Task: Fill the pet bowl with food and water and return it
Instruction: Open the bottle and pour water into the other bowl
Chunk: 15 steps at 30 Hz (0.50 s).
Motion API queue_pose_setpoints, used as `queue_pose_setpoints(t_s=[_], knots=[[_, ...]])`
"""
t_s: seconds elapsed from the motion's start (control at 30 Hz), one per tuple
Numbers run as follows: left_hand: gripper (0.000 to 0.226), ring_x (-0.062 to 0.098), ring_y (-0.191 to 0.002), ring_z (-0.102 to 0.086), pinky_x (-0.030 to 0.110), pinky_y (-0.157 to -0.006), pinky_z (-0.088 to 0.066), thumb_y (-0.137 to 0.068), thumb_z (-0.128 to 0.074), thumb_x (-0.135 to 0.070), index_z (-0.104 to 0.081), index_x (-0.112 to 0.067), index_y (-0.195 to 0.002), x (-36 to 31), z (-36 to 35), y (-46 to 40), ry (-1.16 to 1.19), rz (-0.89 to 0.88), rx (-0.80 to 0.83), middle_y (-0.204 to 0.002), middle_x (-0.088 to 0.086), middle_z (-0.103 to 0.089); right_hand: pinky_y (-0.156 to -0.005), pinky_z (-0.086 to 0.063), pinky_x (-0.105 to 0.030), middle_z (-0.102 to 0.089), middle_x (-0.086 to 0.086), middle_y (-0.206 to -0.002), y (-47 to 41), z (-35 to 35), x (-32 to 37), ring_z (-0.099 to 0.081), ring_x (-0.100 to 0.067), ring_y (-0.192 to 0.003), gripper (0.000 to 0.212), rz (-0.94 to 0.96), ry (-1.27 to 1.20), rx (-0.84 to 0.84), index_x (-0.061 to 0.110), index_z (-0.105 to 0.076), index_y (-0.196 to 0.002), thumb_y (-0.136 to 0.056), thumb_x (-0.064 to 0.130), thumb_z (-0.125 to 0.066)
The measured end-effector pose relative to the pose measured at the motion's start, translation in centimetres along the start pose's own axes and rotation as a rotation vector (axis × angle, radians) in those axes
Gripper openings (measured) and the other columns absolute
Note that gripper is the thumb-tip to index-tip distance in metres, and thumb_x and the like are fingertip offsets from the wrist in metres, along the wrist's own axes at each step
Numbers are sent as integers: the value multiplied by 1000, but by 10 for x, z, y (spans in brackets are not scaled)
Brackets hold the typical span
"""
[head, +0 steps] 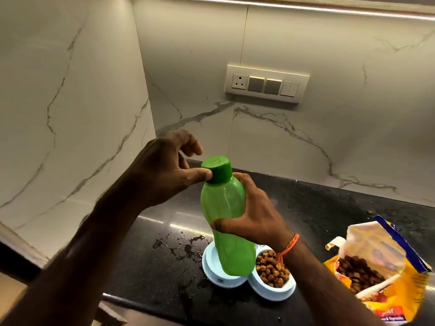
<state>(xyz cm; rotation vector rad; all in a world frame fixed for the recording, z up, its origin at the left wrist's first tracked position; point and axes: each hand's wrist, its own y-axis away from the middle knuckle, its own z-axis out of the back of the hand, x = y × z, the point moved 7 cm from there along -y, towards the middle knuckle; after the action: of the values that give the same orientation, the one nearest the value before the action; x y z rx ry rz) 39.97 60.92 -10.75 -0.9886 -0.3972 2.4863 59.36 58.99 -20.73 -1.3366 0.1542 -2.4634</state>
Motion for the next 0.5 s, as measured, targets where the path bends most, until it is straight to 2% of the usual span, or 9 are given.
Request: queue_pose_setpoints(t_s=[0.07, 0.13, 0.2, 0.23, 0.3, 0.37, 0.43, 0.5], knots=[[55, 11, -110, -64, 22, -75, -58, -73, -78, -59, -58, -42, -121, 2, -12, -3, 70, -23, 63, -137, 0, -54, -77, -53, -12, -66, 16, -112, 0, 3, 3, -65, 3, -99, 92, 8, -36, -4, 37, -45, -135, -56, 50, -90], [60, 16, -138, -48, 16, -86, -54, -79, -73, -59, -50, -54, -134, -1, -26, -4, 188, -60, 172, -165, -3, -29, -77, -52, -11, -67, 14, -112, 0, 5, 5, -66, 1, -100, 92, 16, -62, 7, 34, -46, -137, -56, 47, -90], [61, 10, -147, -37, 13, -95, -52, -88, -73, -49, -44, -65, -139, -8, -38, -2, 347, -98, 279, -169, -14, -20, -77, -55, -16, -67, 13, -113, 1, 4, 8, -67, -2, -100, 96, 30, -37, 44, 34, -45, -139, -56, 49, -90], [62, 7, -148, -38, 14, -100, -50, -89, -74, -45, -44, -67, -139, -11, -41, -1, 393, -120, 315, -166, -20, -27, -78, -57, -20, -67, 12, -114, 1, 2, 9, -67, -4, -100, 98, 40, -15, 69, 34, -44, -140, -55, 51, -89], [60, 0, -136, -52, 15, -99, -51, -89, -76, -43, -49, -59, -140, -16, -43, 0, 419, -160, 323, -148, -29, -51, -80, -60, -30, -66, 11, -115, 2, 0, 10, -67, -8, -100, 99, 52, 15, 102, 35, -42, -141, -56, 51, -89], [55, -2, -117, -66, 18, -93, -57, -82, -80, -48, -59, -48, -133, -15, -38, -1, 409, -138, 258, -127, -20, -69, -80, -60, -35, -65, 10, -116, 4, -1, 9, -67, -9, -100, 98, 56, 46, 100, 38, -41, -141, -57, 49, -90], [55, -2, -100, -72, 25, -86, -62, -74, -80, -63, -66, -42, -123, -14, -28, -1, 298, -82, 116, -112, -12, -76, -80, -60, -35, -65, 11, -115, 6, -1, 8, -66, -8, -99, 99, 56, 89, 84, 39, -40, -141, -57, 49, -91], [52, 0, -81, -72, 25, -72, -63, -74, -77, -70, -73, -34, -111, -17, -12, 0, 164, -46, -99, -94, -10, -76, -79, -59, -32, -65, 14, -111, 8, 1, 6, -66, -5, -95, 99, 51, 113, 67, 42, -40, -140, -56, 50, -91]])
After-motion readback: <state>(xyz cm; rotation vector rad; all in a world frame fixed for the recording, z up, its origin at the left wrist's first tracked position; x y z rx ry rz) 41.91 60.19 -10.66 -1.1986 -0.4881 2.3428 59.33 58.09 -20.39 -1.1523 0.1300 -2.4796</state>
